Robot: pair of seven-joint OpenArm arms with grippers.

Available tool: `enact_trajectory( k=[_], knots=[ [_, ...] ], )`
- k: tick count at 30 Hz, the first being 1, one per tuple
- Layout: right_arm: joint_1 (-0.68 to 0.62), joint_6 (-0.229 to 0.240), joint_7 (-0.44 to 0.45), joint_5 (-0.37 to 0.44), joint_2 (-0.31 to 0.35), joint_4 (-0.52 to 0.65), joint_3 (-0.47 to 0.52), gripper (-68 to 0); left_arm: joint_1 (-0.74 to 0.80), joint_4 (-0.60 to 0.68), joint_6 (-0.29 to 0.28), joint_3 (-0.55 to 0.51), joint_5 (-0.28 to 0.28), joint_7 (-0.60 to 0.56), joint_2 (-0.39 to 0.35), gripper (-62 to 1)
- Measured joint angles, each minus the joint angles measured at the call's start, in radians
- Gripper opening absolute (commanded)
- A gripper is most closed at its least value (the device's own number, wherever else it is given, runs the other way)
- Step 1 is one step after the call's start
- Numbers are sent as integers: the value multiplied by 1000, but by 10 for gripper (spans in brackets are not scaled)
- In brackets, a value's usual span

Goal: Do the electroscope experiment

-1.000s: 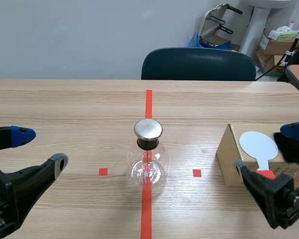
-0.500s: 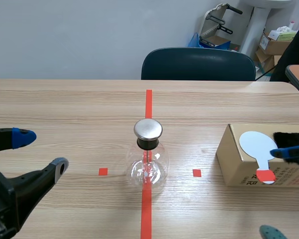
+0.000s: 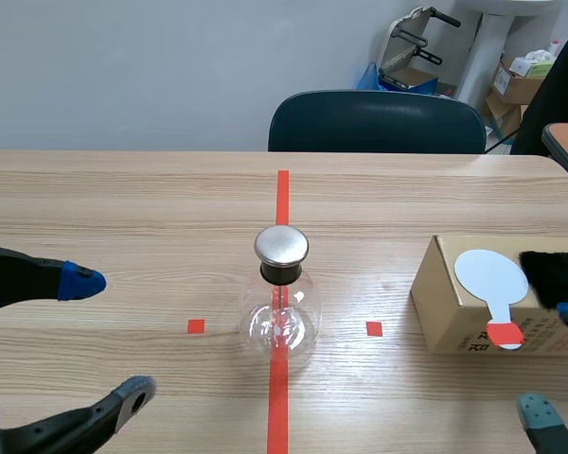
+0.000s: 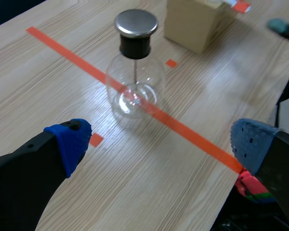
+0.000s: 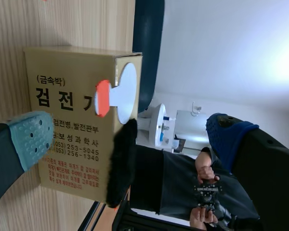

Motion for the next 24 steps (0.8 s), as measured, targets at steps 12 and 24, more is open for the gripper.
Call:
enact_trajectory(
  k=[12, 24],
  knots=[
    [206, 11, -217, -37, 0, -155, -183, 4, 0, 0, -185, 0, -76, -84, -108, 13],
    [268, 11, -349, -42, -6, -154, -251, 4, 0, 0, -230, 0, -75, -114, -114, 13]
  ],
)
